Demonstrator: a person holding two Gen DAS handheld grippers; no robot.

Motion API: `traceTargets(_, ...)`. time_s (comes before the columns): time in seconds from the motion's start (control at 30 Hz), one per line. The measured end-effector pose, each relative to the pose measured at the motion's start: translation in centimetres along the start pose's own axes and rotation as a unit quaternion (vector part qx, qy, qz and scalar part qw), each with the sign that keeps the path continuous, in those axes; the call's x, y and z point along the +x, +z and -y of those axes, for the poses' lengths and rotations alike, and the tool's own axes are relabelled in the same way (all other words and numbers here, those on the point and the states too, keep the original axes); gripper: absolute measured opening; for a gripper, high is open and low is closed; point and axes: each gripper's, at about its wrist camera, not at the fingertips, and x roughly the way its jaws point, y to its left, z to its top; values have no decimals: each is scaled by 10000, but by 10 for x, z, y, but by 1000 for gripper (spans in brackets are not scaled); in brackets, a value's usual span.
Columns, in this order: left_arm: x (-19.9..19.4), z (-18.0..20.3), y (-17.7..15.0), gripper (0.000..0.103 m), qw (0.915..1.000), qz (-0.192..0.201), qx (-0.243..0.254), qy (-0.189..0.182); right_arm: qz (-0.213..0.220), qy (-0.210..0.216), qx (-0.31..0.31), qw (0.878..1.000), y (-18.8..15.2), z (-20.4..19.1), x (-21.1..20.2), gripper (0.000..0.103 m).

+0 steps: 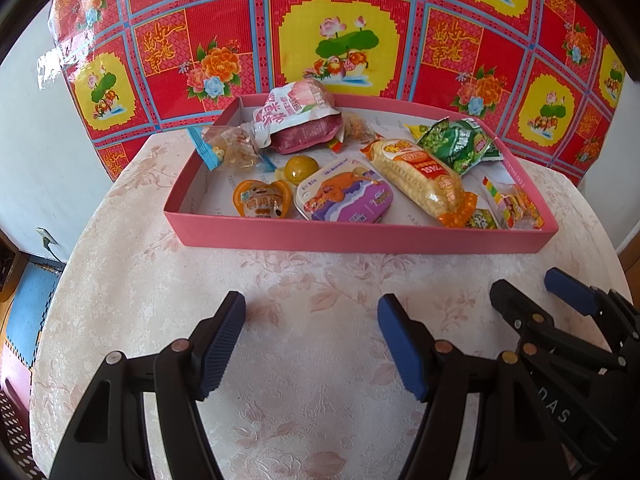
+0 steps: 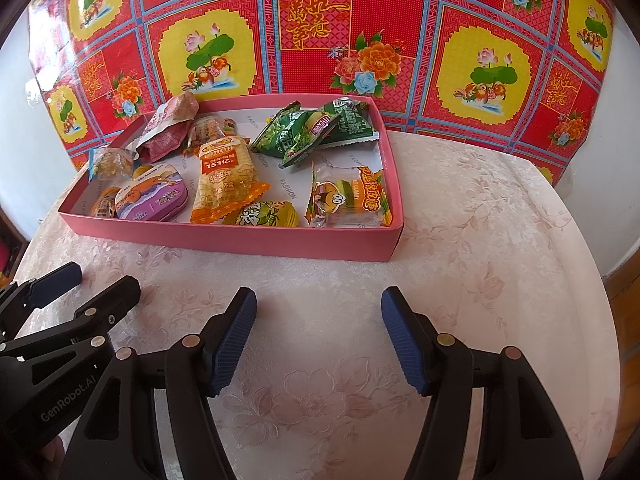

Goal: Organize snacks

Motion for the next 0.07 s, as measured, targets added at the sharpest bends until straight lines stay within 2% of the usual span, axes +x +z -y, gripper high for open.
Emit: traceTargets(0.07,0,0,0,72,10000,8,9,-4,0,-2,0,10000,0,0,0,66)
